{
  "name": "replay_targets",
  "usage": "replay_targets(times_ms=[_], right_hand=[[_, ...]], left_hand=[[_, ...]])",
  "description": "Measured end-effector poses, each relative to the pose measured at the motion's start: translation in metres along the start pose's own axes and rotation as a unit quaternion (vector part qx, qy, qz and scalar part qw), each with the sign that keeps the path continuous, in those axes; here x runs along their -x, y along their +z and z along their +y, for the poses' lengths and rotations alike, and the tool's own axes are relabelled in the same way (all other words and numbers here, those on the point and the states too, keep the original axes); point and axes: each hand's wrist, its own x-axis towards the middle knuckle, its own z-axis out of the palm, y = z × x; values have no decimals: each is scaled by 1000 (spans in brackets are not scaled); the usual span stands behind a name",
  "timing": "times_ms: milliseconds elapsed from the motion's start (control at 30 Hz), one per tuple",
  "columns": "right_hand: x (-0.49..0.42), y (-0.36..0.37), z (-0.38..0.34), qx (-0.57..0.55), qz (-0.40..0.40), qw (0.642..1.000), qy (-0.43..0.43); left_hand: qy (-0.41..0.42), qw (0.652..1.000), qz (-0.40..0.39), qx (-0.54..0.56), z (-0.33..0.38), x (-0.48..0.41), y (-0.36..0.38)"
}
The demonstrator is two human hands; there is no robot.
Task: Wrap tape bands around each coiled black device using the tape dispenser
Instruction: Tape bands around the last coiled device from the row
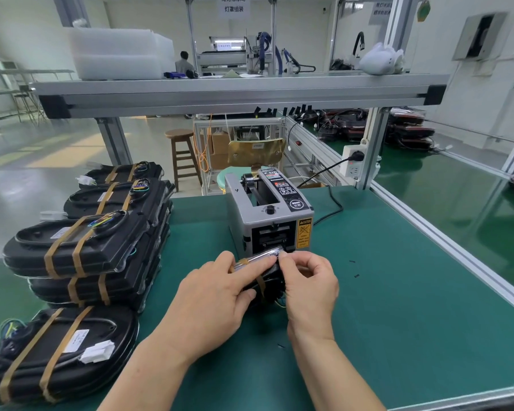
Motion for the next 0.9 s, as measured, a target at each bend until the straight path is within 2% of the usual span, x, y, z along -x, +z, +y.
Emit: replay_targets(times_ms=[167, 567, 900], right_hand=[[-8, -1, 0, -11, 4, 1000, 25], [-6, 1, -9, -56, -132, 988, 64], [-11, 3, -13, -47, -134, 988, 61]], left_hand=[[-2, 1000, 4, 8, -2, 1, 0], [0, 1000, 5, 15, -2, 2, -3], [-6, 1000, -1, 24, -2, -1, -6]])
